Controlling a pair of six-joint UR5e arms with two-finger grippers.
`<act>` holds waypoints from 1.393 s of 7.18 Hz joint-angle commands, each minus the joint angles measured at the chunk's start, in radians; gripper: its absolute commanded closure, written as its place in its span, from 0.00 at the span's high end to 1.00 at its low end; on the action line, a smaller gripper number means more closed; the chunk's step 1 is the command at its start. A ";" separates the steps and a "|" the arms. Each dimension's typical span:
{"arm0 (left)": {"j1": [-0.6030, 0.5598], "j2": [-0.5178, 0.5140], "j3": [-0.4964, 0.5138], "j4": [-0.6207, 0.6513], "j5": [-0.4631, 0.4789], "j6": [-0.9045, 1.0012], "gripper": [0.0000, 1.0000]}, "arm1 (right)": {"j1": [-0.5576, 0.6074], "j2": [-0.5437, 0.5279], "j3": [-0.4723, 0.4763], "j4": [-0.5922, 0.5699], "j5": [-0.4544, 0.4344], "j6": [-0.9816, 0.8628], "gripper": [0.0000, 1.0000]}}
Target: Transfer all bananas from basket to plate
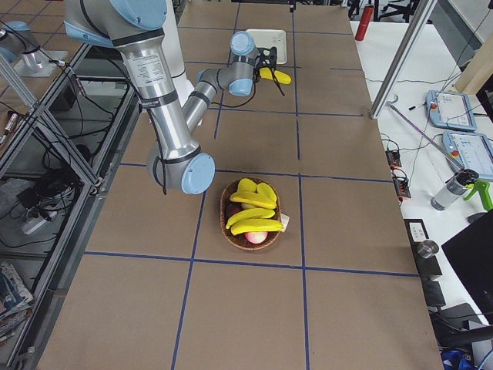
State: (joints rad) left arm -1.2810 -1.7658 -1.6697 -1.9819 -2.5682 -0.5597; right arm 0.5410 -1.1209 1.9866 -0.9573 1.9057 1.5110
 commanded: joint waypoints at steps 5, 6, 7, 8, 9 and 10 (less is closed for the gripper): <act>0.268 -0.323 0.024 -0.263 0.023 -0.828 0.99 | -0.136 0.072 -0.115 0.169 -0.178 0.043 0.00; 0.335 -0.334 0.015 -0.364 0.137 -0.971 0.99 | -0.136 0.093 -0.135 0.170 -0.180 0.043 0.00; 0.394 -0.354 0.016 -0.415 0.204 -1.052 0.99 | -0.139 0.102 -0.141 0.170 -0.180 0.043 0.00; 0.432 -0.386 0.019 -0.416 0.213 -1.087 0.99 | -0.141 0.102 -0.141 0.170 -0.180 0.043 0.00; 0.477 -0.395 0.013 -0.419 0.250 -1.092 0.99 | -0.141 0.102 -0.141 0.170 -0.178 0.043 0.00; 0.524 -0.408 0.015 -0.419 0.288 -1.091 0.99 | -0.141 0.102 -0.141 0.170 -0.178 0.043 0.00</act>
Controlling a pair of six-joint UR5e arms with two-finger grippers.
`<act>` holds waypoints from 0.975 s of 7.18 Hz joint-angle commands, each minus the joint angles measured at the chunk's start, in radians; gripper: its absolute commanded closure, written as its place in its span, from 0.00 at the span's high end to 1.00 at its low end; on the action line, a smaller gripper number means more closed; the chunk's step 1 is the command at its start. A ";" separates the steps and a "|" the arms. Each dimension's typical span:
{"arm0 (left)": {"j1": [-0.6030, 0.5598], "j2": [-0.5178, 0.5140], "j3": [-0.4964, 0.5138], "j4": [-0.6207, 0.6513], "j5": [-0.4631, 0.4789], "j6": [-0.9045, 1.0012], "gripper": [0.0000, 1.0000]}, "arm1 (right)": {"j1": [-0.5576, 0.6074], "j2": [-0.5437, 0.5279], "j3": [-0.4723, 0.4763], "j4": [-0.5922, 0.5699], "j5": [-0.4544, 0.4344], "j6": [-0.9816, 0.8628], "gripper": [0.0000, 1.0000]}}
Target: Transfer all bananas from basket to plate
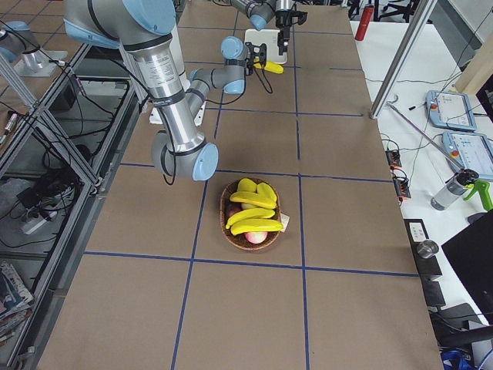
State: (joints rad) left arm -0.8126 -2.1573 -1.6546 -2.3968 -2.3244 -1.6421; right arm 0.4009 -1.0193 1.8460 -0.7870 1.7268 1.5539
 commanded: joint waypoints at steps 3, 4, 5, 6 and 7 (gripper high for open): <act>0.119 -0.021 0.012 -0.002 0.049 -0.004 0.98 | -0.001 0.001 0.001 0.000 0.000 0.000 0.00; 0.121 -0.019 0.012 -0.002 0.050 -0.004 0.87 | -0.001 0.001 0.001 0.000 0.000 0.000 0.00; 0.121 -0.018 0.010 -0.002 0.048 -0.004 0.68 | -0.001 0.001 0.001 0.000 0.000 0.000 0.00; 0.119 -0.016 0.006 -0.002 0.048 -0.005 0.40 | -0.001 -0.001 0.001 0.000 0.000 0.000 0.01; 0.116 -0.013 -0.004 -0.002 0.046 -0.007 0.06 | -0.001 -0.001 0.001 0.000 0.000 -0.001 0.03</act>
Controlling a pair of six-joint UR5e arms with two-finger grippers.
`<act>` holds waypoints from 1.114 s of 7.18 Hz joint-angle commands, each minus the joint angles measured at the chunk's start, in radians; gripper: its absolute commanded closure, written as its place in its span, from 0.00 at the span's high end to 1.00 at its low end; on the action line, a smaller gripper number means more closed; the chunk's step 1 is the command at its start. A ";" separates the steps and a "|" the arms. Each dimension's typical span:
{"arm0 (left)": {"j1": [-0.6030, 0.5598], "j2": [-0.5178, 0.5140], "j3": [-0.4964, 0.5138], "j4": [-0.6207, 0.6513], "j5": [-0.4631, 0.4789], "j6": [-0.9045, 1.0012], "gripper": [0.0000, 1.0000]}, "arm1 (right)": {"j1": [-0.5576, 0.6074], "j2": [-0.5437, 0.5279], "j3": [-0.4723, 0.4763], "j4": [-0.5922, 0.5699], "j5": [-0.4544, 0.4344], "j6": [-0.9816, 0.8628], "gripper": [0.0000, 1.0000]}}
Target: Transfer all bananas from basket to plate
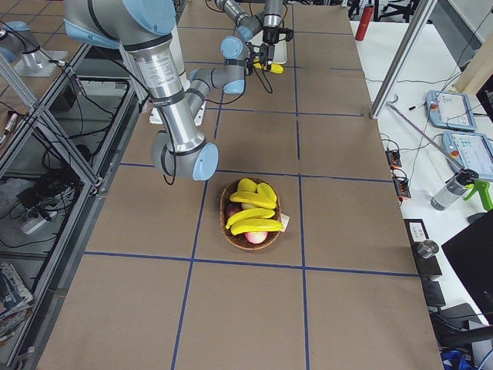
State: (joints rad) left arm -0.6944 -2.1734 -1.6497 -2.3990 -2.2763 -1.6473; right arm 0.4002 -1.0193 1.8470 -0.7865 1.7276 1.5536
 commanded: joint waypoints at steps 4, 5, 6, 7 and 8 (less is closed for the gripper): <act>-0.008 0.006 -0.013 -0.002 -0.002 -0.005 0.00 | 0.003 0.001 -0.006 -0.010 -0.002 0.008 1.00; -0.014 0.009 -0.013 -0.002 -0.002 -0.003 0.00 | 0.011 0.001 -0.005 -0.013 0.001 0.008 1.00; -0.026 0.011 -0.013 -0.002 -0.002 -0.003 0.00 | 0.022 0.001 0.000 -0.022 0.009 0.008 1.00; -0.049 0.024 -0.013 -0.002 -0.005 -0.002 0.00 | 0.029 0.002 0.009 -0.083 0.009 0.008 1.00; -0.063 0.044 -0.012 -0.002 -0.003 0.009 0.00 | 0.048 0.002 0.023 -0.143 0.027 0.008 1.00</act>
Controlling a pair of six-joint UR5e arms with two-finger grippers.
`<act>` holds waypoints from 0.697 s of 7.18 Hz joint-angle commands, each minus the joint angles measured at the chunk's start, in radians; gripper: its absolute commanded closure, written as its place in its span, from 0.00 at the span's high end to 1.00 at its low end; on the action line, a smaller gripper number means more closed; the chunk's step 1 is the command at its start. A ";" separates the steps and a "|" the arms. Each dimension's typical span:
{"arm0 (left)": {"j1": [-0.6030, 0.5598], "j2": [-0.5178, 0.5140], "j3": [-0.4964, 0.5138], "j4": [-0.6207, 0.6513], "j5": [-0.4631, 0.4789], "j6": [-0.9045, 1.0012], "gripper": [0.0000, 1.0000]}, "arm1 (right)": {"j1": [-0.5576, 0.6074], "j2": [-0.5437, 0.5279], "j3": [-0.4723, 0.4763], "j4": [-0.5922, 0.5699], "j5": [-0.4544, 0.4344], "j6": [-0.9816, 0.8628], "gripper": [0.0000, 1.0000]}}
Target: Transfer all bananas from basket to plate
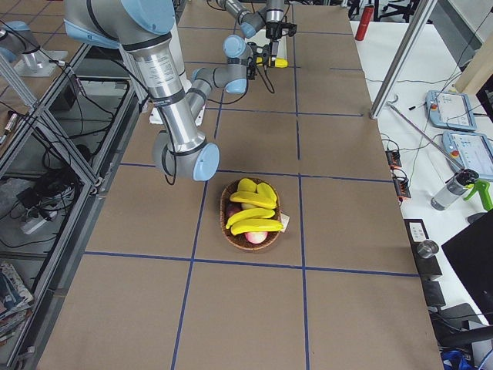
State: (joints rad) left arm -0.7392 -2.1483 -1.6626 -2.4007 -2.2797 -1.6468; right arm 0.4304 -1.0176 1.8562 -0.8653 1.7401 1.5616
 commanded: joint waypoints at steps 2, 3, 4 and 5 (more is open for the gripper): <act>-0.081 0.074 0.003 0.009 0.006 -0.001 0.00 | 0.068 0.001 0.058 -0.238 0.071 -0.001 1.00; -0.141 0.138 0.003 0.011 0.006 0.004 0.00 | 0.111 0.026 0.069 -0.345 0.152 -0.008 1.00; -0.202 0.210 0.004 0.017 0.002 0.005 0.00 | 0.149 0.043 0.078 -0.457 0.208 -0.017 1.00; -0.254 0.290 0.004 0.021 0.003 0.007 0.00 | 0.178 0.042 0.101 -0.551 0.228 -0.049 1.00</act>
State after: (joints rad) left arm -0.9265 -1.9503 -1.6587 -2.3851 -2.2762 -1.6418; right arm 0.5681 -0.9826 1.9341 -1.2926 1.9246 1.5412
